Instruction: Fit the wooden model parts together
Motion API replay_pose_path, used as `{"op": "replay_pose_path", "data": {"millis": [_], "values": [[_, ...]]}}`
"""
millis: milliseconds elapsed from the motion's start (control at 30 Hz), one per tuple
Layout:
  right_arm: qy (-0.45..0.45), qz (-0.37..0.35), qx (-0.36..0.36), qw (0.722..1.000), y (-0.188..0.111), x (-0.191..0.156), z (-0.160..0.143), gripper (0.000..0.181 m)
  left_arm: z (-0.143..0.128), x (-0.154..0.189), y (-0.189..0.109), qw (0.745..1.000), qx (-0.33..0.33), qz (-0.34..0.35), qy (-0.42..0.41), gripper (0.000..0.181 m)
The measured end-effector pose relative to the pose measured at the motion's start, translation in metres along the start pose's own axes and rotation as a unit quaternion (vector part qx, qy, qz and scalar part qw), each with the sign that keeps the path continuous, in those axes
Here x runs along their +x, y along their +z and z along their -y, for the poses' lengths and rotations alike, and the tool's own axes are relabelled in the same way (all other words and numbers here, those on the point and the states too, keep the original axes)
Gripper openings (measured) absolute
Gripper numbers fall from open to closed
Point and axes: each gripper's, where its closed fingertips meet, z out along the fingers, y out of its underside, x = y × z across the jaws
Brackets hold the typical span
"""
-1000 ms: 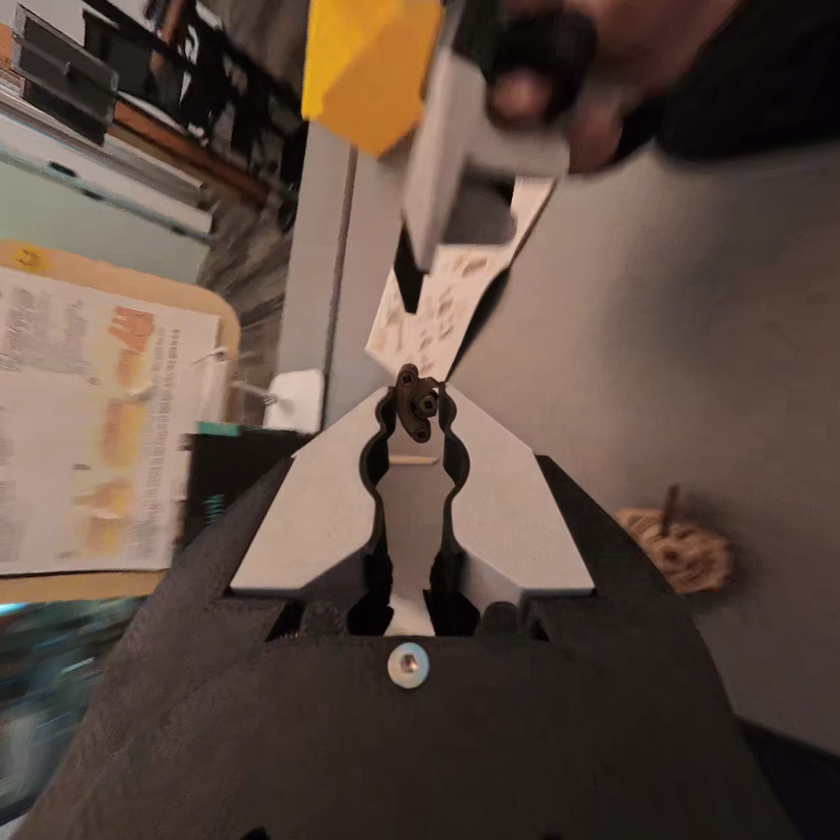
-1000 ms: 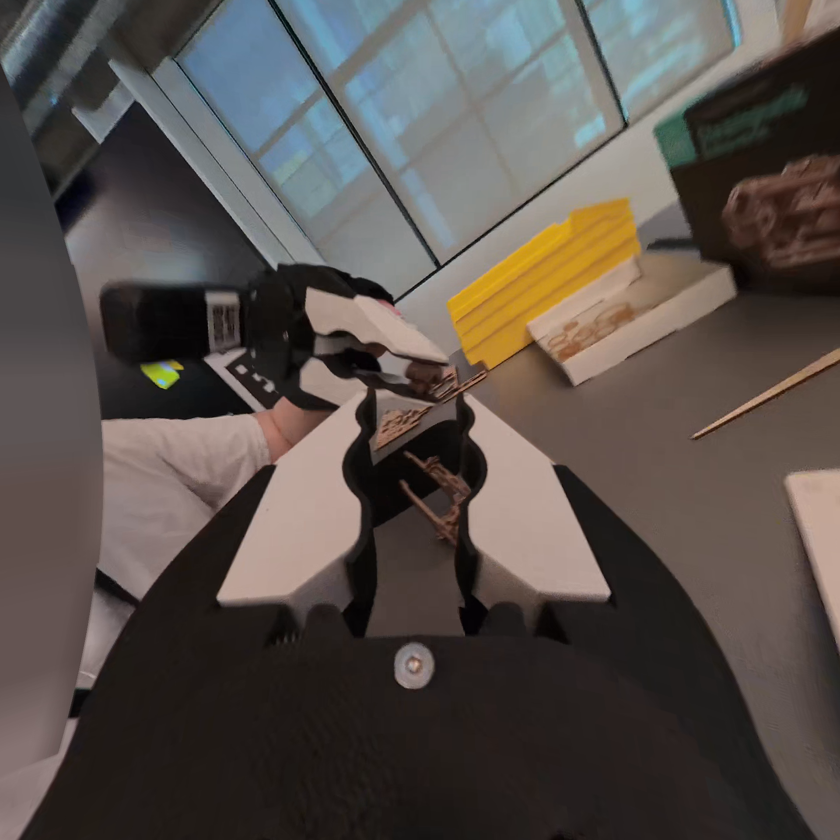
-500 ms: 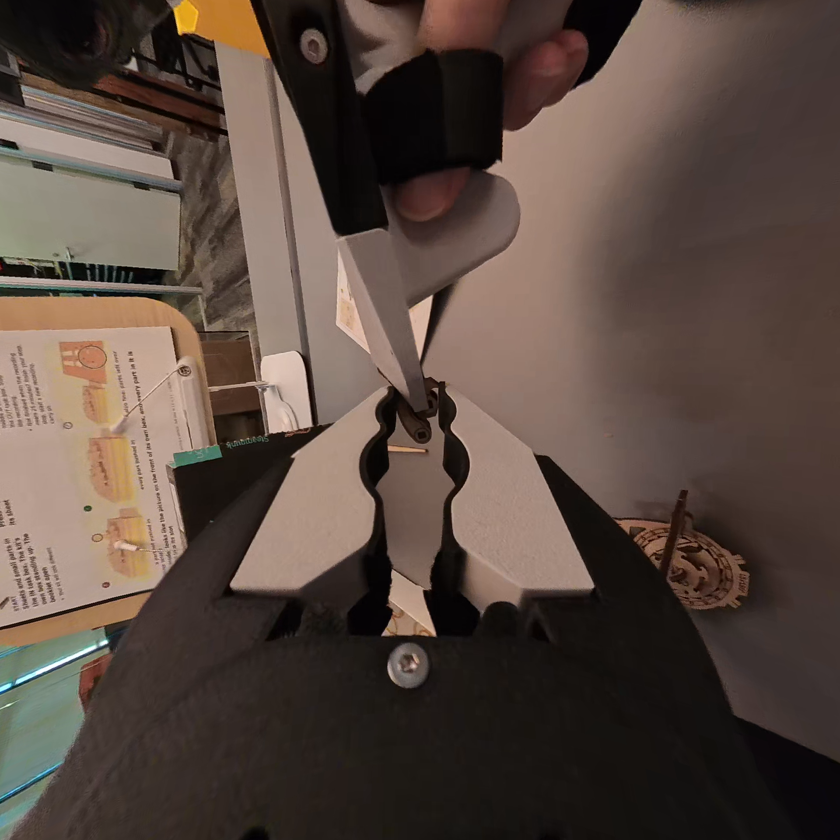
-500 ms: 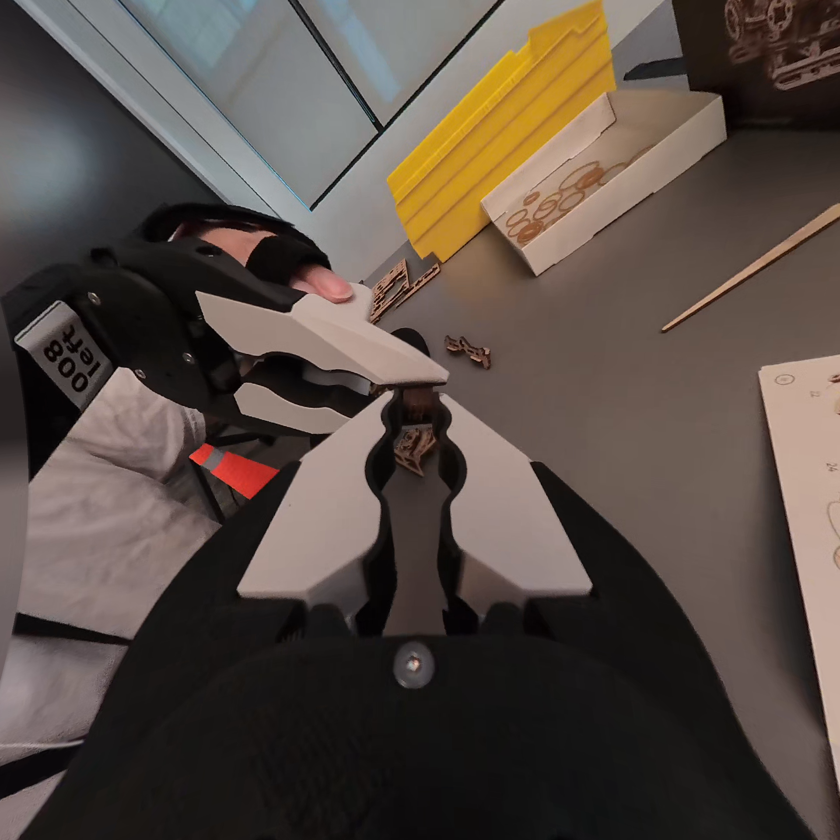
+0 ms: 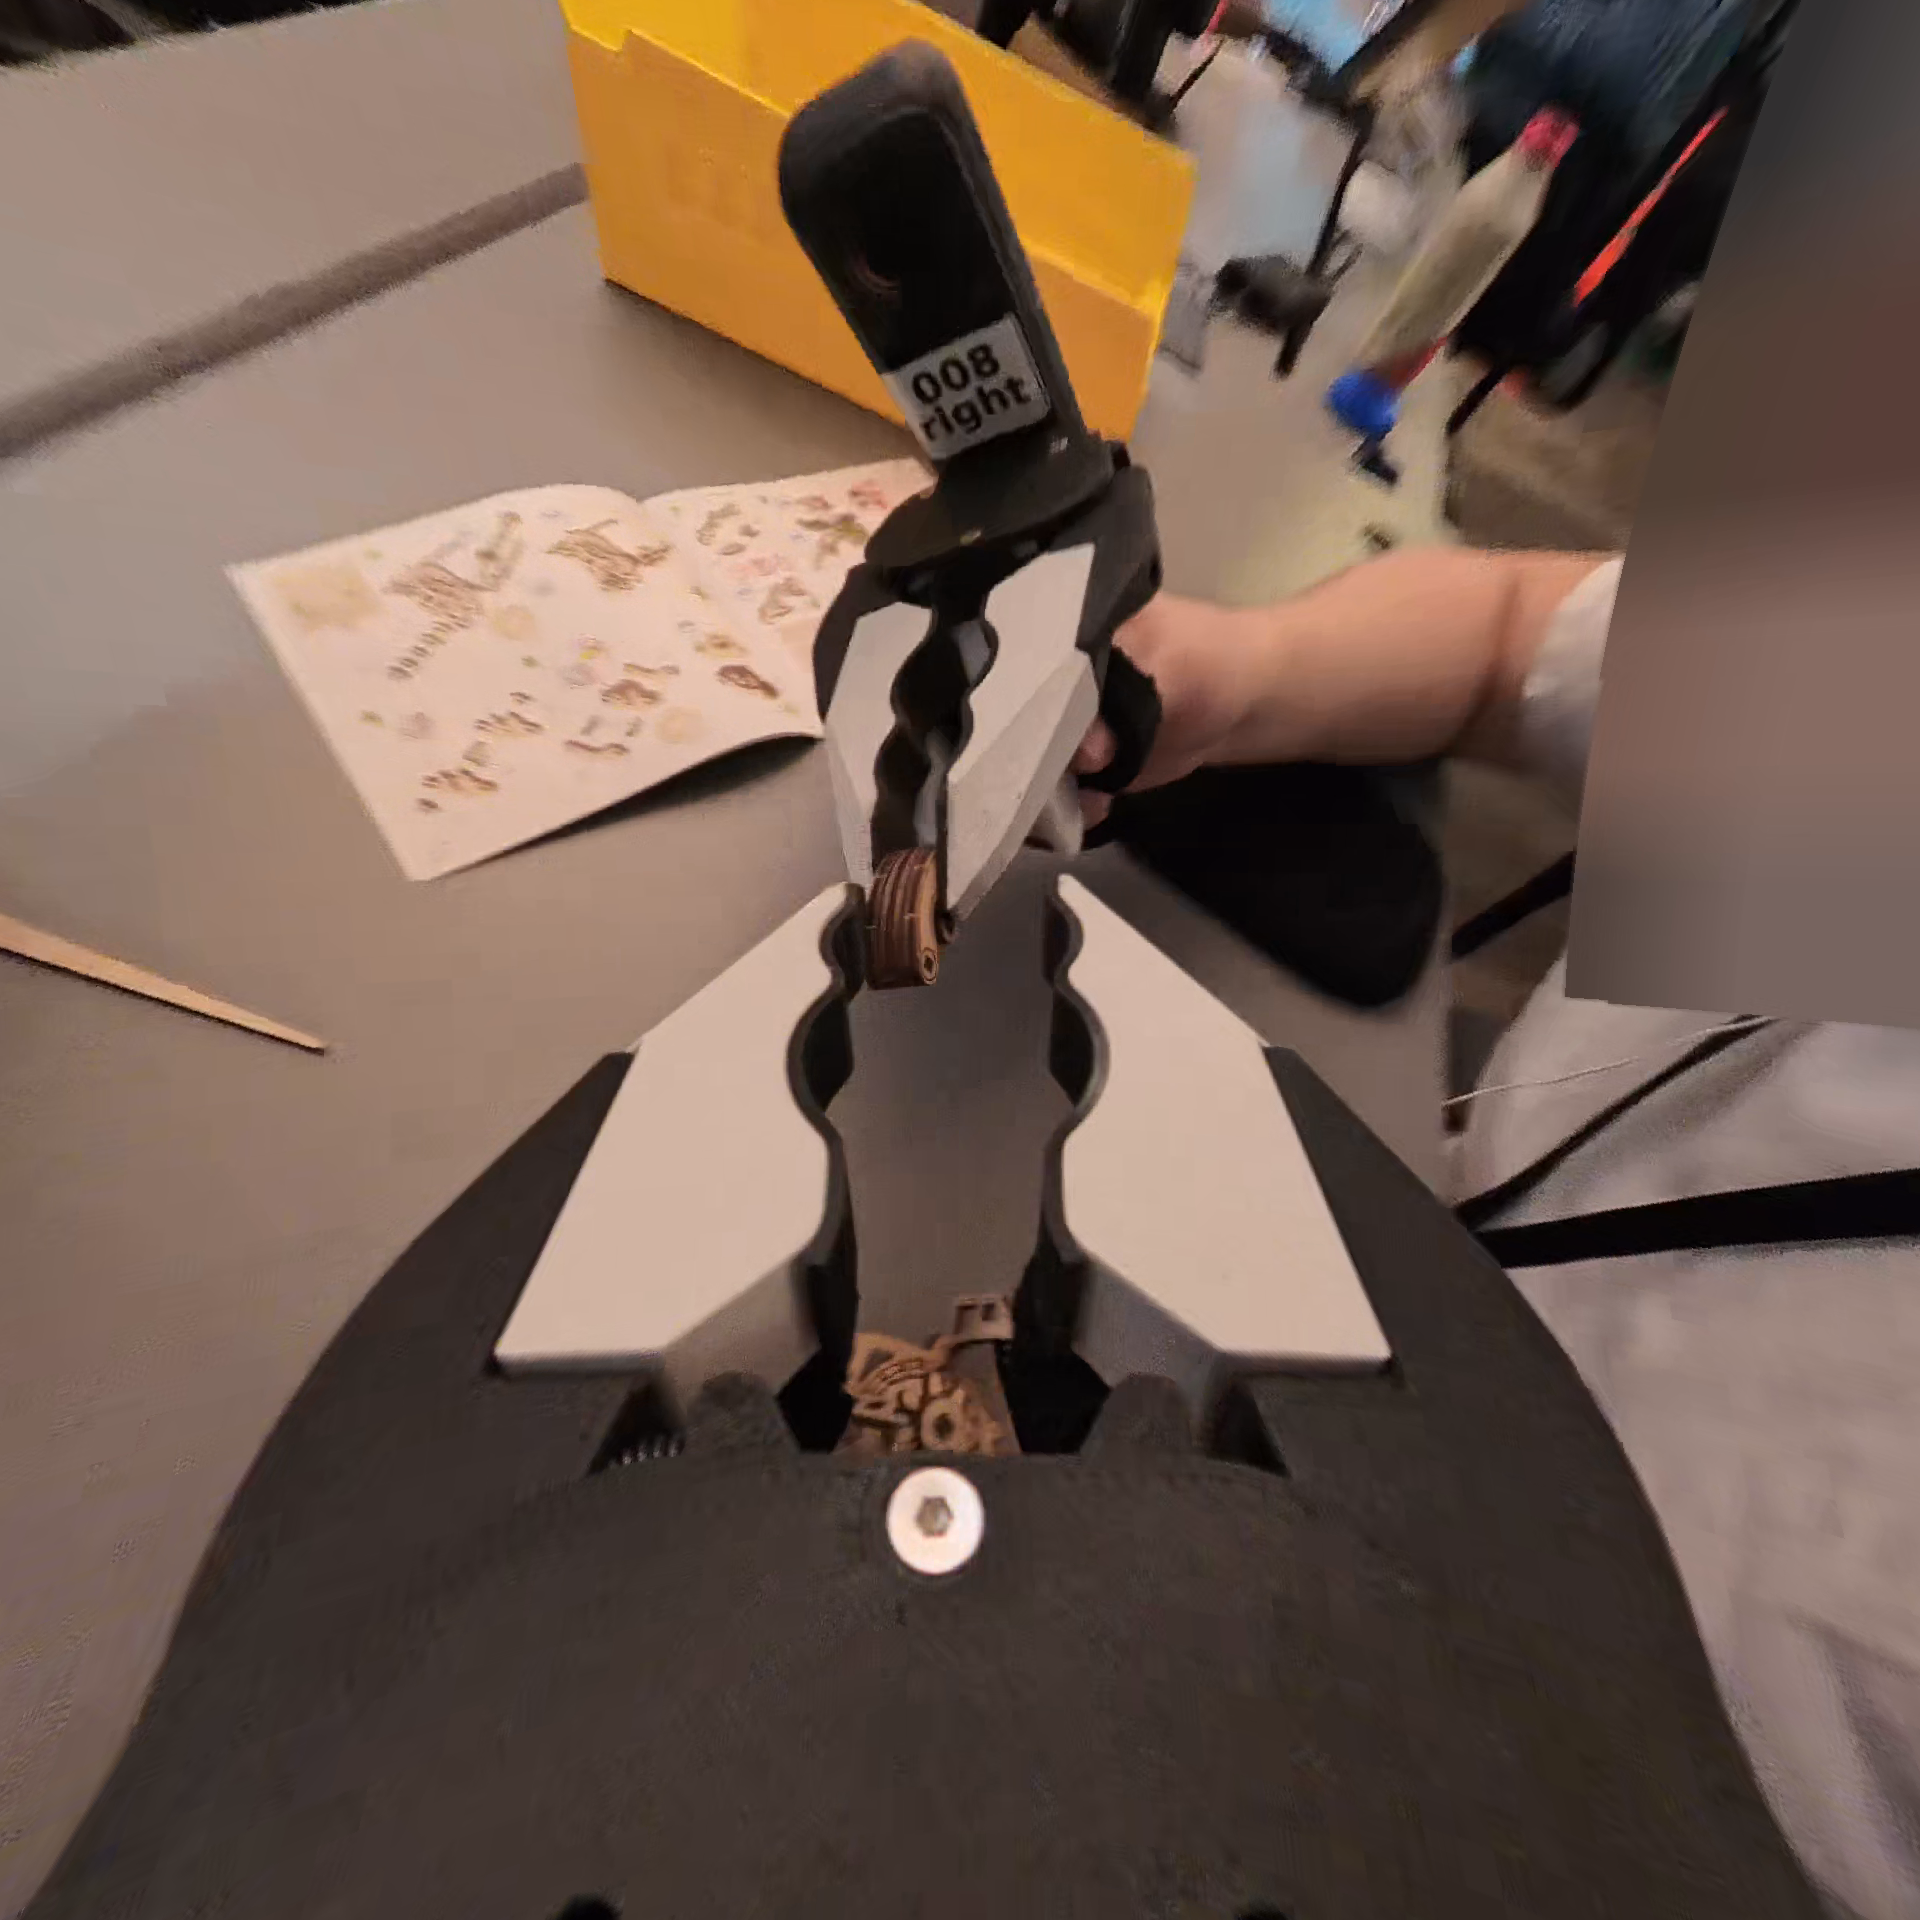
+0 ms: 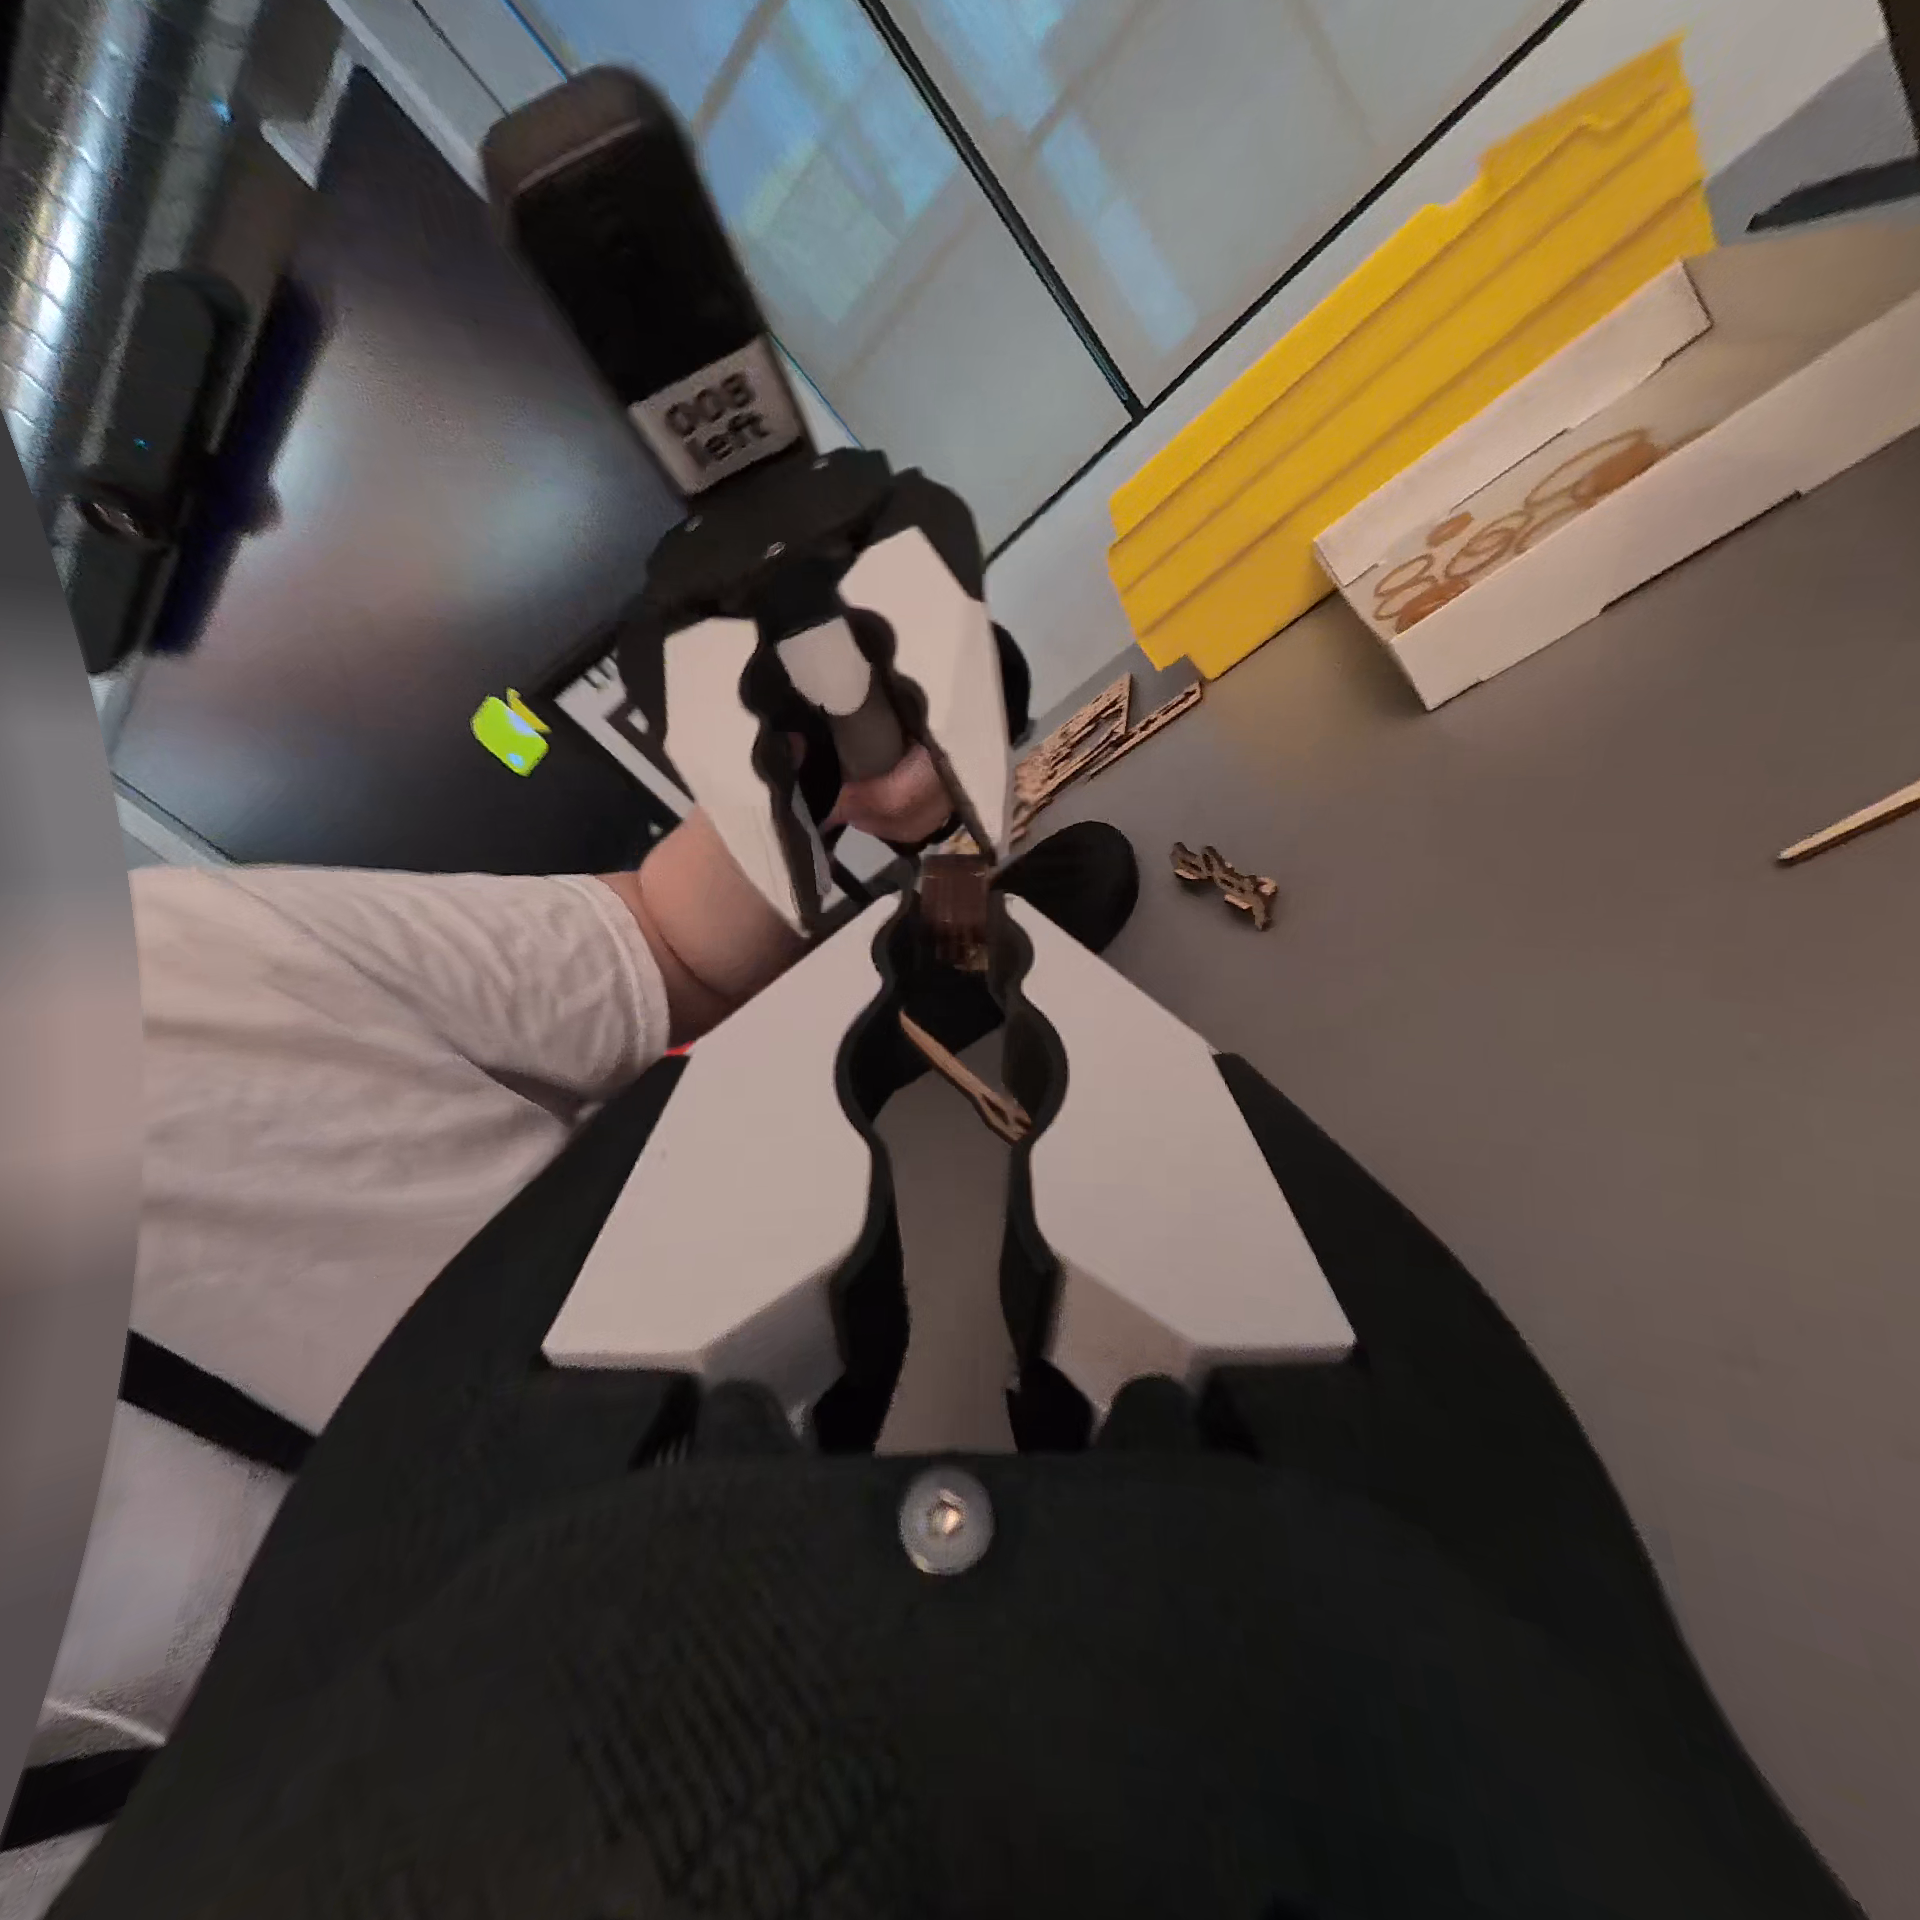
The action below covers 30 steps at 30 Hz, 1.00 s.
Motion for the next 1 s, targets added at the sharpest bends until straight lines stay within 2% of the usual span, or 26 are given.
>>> {"op": "replay_pose_path", "data": {"millis": [133, 267, 367, 567, 633, 733, 1000], "values": [[-0.034, 0.001, -0.005, 0.999, 0.002, -0.003, -0.003, 0.010, 0.000, -0.005, -0.003, 0.997, 0.035, -0.044, -0.043, 0.014], [-0.029, 0.005, -0.009, 1.000, 0.006, -0.001, -0.008, 0.010, -0.004, 0.001, -0.007, 0.993, 0.041, -0.091, -0.062, 0.029], [-0.027, 0.019, -0.002, 0.999, 0.006, -0.003, -0.008, 0.010, -0.004, 0.003, -0.009, 0.991, 0.051, -0.105, -0.072, 0.029], [-0.043, 0.026, 0.002, 0.999, 0.005, -0.007, -0.010, 0.010, -0.006, 0.003, -0.004, 0.995, 0.036, -0.076, -0.045, 0.019], [-0.030, 0.032, 0.001, 0.999, 0.006, -0.008, -0.014, 0.010, -0.010, 0.000, -0.002, 0.998, 0.018, -0.048, -0.027, 0.010], [-0.007, 0.053, 0.008, 0.999, 0.007, -0.012, -0.014, 0.010, -0.011, 0.004, -0.004, 0.999, 0.006, -0.037, -0.025, 0.010], [-0.026, 0.083, 0.019, 0.996, 0.007, -0.025, -0.012, 0.010, -0.006, 0.014, -0.009, 1.000, -0.004, 0.002, -0.008, 0.010]]}}
